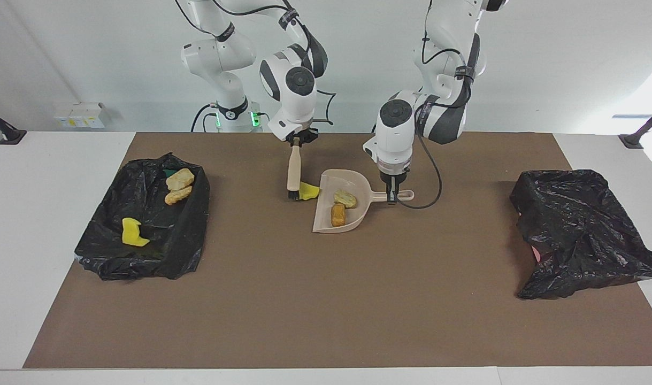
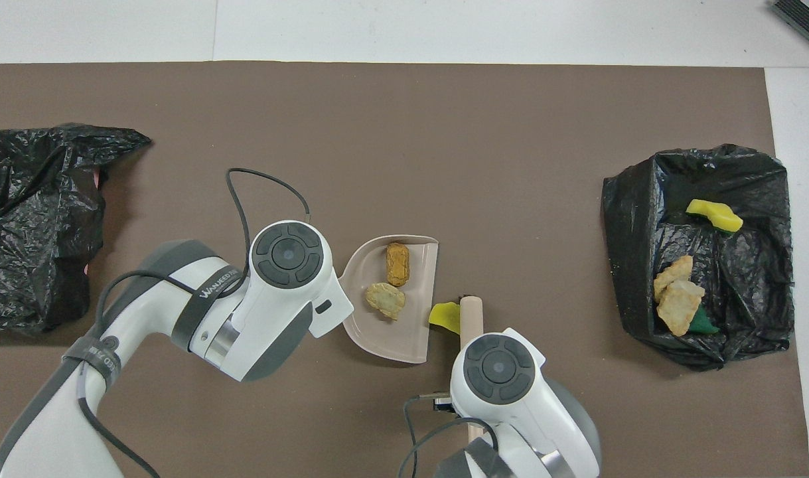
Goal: Sweep and dump trash in bin
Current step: 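Sweep the crumbs into the dustpan with the right gripper's brush, then carry the loaded dustpan with the left gripper to the nearer black bag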
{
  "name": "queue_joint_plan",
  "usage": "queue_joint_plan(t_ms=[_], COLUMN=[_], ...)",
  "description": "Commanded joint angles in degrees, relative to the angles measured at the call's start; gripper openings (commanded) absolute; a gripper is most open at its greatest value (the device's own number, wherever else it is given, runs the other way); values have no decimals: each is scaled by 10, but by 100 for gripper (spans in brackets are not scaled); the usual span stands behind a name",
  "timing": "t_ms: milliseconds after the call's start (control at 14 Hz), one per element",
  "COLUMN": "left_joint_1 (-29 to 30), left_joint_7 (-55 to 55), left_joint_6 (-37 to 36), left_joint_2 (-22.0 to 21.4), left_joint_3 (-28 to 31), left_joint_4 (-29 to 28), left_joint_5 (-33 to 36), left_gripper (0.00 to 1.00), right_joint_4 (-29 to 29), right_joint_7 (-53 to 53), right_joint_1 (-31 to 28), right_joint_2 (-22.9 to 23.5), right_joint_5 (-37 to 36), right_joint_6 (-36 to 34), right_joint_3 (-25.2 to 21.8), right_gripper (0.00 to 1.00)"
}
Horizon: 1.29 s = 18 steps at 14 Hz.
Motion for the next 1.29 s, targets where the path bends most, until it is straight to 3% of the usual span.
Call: queue_joint_plan(t_ms=[0,143,500,1000,1214], left_joint_1=[-11,-9,12,68,106], left_joint_7=[-12,-12,-13,42,78], left_joint_6=[14,38,86,96,80], left_joint_2=[-29,-30,-33,-8,-4], left_joint_3=[4,4,3,3,3], left_joint_4=[-48,-57,-76,-44,-26], left_joint_5=[6,6,3,-72,-89], left_gripper=[0,0,0,0,0], right_joint_4=[3,39,98,96,53], right_joint_7=[-16,-9,-1,3,15], right_joint_1=[24,31,21,12,29], right_joint_2=[37,59,52,-34,-71], right_joint_5=[40,88,90,38,50], right_joint_6=[89,104,51,-90,-88], right_joint_3=[0,-1,-3,-5,-1], right_gripper=[0,0,0,0,0])
